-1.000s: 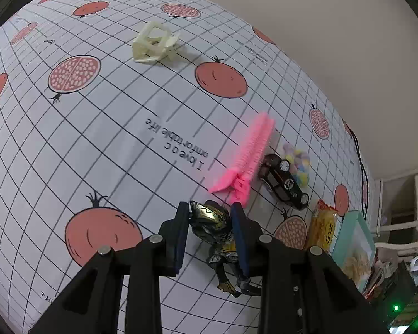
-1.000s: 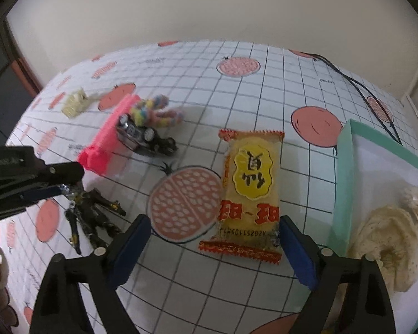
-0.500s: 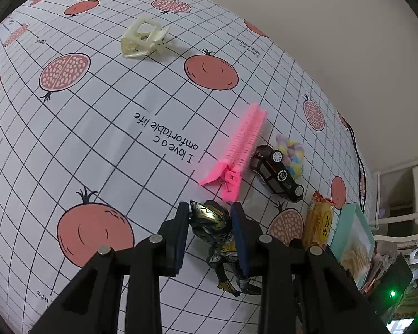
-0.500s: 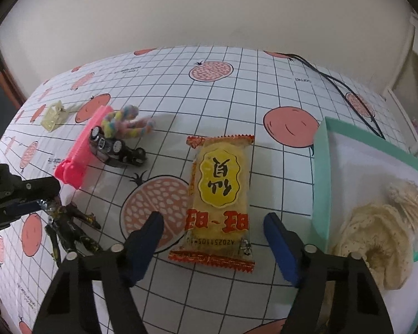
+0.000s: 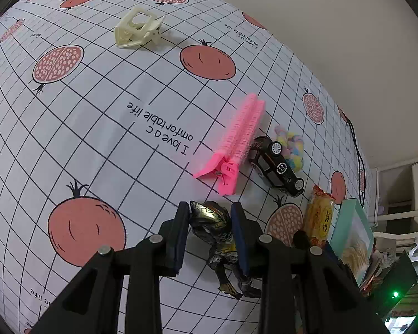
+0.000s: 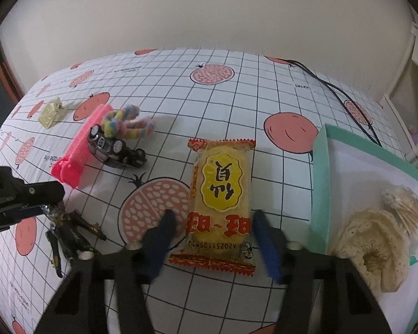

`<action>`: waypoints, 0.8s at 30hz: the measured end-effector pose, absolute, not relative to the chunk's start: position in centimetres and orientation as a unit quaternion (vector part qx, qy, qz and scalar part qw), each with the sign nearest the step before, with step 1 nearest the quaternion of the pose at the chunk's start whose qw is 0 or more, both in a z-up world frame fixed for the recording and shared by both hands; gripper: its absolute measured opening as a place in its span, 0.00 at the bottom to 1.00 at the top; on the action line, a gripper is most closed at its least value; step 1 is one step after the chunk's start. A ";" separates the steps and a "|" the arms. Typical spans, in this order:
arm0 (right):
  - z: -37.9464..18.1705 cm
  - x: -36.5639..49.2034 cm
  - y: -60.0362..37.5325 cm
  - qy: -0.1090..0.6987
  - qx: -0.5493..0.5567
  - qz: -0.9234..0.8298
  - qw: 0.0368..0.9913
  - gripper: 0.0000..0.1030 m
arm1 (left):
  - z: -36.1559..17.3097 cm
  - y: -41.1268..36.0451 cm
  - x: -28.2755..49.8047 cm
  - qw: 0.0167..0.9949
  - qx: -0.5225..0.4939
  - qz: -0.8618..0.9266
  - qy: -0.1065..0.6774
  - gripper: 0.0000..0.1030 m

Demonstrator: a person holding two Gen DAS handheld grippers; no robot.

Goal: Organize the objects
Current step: 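Grasp the black-gold robot figure with the left tool while the right tool grasps the yellow snack packet, then carry the robot figure and snack packet with both tools over the box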

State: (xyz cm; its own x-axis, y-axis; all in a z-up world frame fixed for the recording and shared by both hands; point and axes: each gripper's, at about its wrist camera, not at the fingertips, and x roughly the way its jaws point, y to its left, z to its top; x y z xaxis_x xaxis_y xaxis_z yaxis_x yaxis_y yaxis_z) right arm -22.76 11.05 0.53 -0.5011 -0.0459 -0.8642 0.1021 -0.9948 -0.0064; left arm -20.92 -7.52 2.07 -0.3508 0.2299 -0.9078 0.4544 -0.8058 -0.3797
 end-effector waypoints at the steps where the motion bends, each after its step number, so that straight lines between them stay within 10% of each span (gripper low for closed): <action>1: 0.5 -22.8 11.0 0.028 0.497 -0.866 0.043 0.45 | 2.1 -7.5 -20.9 0.073 0.565 -0.764 0.302 0.31; 24: 4.3 -22.0 10.2 0.026 0.457 -0.886 0.072 0.38 | 5.5 -7.4 -20.6 0.058 0.534 -0.787 0.305 0.30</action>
State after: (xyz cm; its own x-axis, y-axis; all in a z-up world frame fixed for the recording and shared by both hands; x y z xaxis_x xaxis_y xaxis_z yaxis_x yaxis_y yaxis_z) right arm -21.98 10.17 4.35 -0.5711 -0.1049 -0.8142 0.1516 -0.9882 0.0210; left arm -20.62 -7.36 5.55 -0.4237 0.2345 -0.8749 0.4161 -0.8076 -0.4179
